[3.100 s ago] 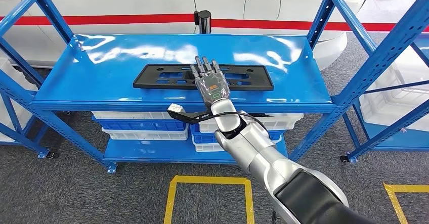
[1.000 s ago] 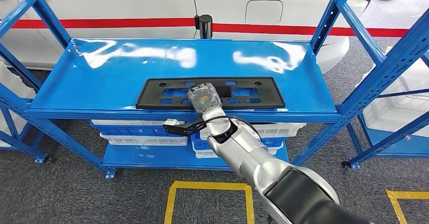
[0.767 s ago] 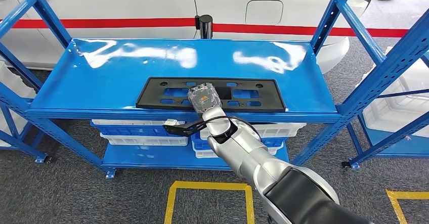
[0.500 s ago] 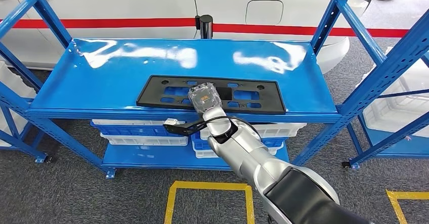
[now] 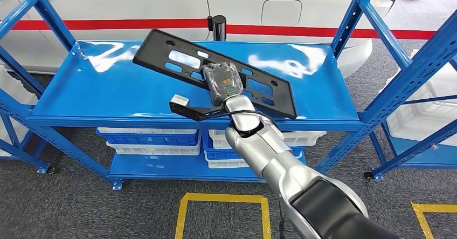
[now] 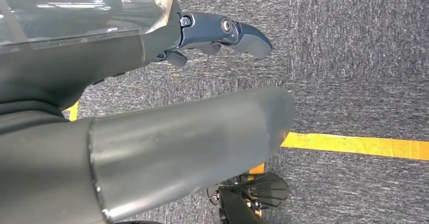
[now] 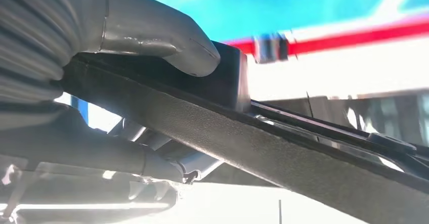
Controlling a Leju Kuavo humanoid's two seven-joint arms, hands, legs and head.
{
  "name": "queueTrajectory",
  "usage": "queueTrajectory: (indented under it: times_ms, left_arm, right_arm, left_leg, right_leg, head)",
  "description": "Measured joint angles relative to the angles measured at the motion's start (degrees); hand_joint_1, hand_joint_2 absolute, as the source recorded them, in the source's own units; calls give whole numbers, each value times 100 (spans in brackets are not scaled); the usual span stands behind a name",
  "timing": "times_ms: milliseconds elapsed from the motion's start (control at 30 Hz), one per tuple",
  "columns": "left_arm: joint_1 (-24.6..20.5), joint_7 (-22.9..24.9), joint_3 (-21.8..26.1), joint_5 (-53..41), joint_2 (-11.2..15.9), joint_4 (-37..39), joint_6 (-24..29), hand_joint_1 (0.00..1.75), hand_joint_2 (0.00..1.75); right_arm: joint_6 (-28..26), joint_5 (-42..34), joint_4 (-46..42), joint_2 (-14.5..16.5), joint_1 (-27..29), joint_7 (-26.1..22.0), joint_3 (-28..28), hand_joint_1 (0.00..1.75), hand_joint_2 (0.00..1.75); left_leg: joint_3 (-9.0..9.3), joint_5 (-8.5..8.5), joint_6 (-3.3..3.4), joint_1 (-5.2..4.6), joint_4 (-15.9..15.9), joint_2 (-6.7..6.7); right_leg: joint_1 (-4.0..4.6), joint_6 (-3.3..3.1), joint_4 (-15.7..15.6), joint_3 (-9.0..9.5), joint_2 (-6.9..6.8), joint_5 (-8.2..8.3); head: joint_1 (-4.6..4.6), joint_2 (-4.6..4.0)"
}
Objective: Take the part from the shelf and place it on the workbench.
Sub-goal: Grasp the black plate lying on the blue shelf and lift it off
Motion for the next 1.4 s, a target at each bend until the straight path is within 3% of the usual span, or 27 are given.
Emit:
queueTrajectory:
  times_ms: [333,467,700,967,1067,1267,1400]
  left_arm:
    - [13,-27,13,-23,-7,0,0,0,0]
    - [29,-51,28,-39,-21,0,-3,0,175]
    - [80,-117,128,-6,-43,0,-64,0,175]
    - [174,-231,259,68,-49,7,-120,0,175]
    - [194,-246,269,34,-49,7,-22,0,175]
    - [193,-210,270,-190,-40,7,805,0,175]
    - [190,-137,280,-170,-37,7,847,0,175]
  right_arm:
    - [-91,-312,-851,-80,141,-225,-266,175,175]
    - [-79,-1020,-1300,-103,207,-557,-398,175,175]
    - [619,-3404,-2153,-115,428,-1561,-615,175,175]
    - [1757,-6455,-3048,-150,871,-2262,-819,175,175]
    - [1896,-6979,-3294,-201,989,-2280,-848,175,175]
    - [1925,-7388,-3636,-316,1161,-2280,-854,175,175]
    - [1925,-7463,-3781,-361,1291,-2320,-841,175,175]
  left_leg:
    - [-1,0,0,1,0,0]
    - [-3,0,0,1,0,0]
    - [-4,-1,0,1,0,-1]
    - [-4,-1,0,3,0,-1]
    - [-4,-1,0,3,0,-1]
    - [-4,-1,0,2,0,-1]
    - [-4,-1,0,3,0,-1]
  right_leg:
    - [0,0,0,0,0,0]
    - [0,0,0,0,0,0]
    - [0,0,0,-2,0,0]
    - [0,0,0,-2,-1,-1]
    - [0,0,0,-2,0,-1]
    - [0,0,0,-1,0,0]
    - [0,0,0,-2,0,0]
  head:
    - [0,0]
    - [0,0]
    - [0,0]
    - [0,0]
    - [0,0]
    - [0,0]
    - [0,0]
